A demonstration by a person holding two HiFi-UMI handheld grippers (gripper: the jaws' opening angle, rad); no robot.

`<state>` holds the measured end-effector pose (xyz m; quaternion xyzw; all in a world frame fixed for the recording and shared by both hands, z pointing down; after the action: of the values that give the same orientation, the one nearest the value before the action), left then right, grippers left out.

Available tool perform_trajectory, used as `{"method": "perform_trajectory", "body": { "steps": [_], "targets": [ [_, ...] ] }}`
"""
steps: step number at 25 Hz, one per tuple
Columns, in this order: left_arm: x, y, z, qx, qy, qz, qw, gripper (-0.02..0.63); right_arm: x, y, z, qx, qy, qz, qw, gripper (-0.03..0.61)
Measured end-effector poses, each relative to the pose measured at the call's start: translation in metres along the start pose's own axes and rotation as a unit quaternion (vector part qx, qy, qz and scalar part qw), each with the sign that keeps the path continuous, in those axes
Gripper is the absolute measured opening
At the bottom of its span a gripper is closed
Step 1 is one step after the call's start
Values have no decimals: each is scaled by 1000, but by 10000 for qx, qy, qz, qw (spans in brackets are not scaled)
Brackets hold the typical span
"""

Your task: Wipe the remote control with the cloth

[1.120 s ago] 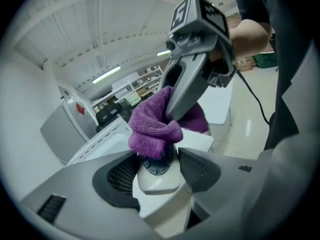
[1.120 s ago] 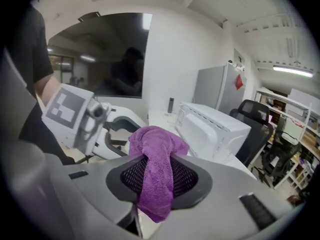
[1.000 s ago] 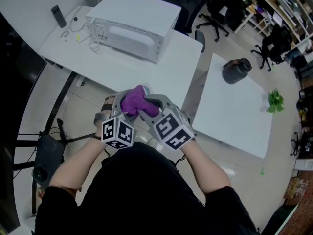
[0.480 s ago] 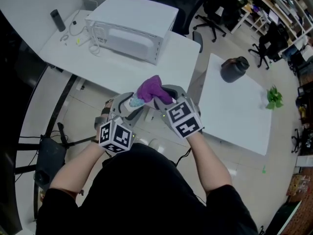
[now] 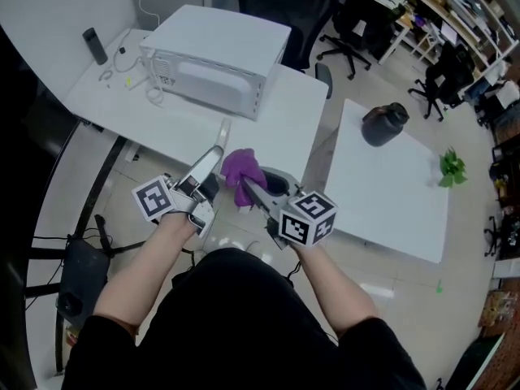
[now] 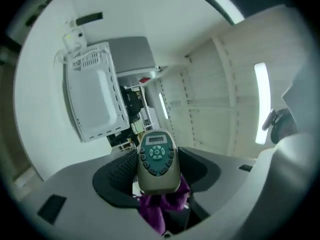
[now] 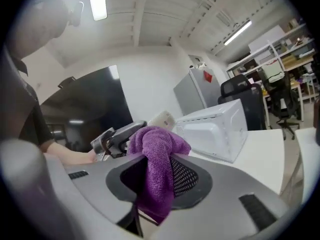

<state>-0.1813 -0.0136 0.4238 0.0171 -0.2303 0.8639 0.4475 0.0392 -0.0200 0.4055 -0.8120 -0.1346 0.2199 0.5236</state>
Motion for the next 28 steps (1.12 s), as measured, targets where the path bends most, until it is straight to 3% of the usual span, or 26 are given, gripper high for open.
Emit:
{"method": "perform_trajectory", "body": {
  "steps": [4, 9, 12, 14, 18, 21, 28],
  "targets": [
    [-6, -11, -1, 442, -344, 144, 9983, 242, -12, 0, 9, 155, 232, 17, 9996, 118],
    [-6, -26, -4, 526, -546, 569, 9955, 242, -1, 28, -18, 256, -262, -296, 9989, 117],
    [-6, -28, -3, 535, -577, 620, 9950, 242, 7, 45, -27, 298, -451, -530, 9971, 118],
    [-6, -18, 0, 518, -530, 509, 9960, 242, 9, 48, -20, 365, -304, -551, 9973, 118],
    [-11, 7, 0, 503, -577, 164, 9969, 242, 0, 28, 9, 655, 440, -135, 9968, 118],
    [-15, 9, -6, 540, -706, 211, 9958, 242, -9, 18, 18, 746, 655, 49, 9950, 118],
    [-10, -21, -8, 654, -852, 960, 9896, 242, 5, 47, -14, 717, -213, -345, 9966, 118]
  ]
}}
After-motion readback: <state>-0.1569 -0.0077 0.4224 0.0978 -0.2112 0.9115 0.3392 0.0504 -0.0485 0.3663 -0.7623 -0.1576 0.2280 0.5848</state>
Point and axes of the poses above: the fingertips, and each gripper's own axes: x backward along the fingers, z to its left, y out of its top, the point moved 10 cm from there along x, backward along the fingers
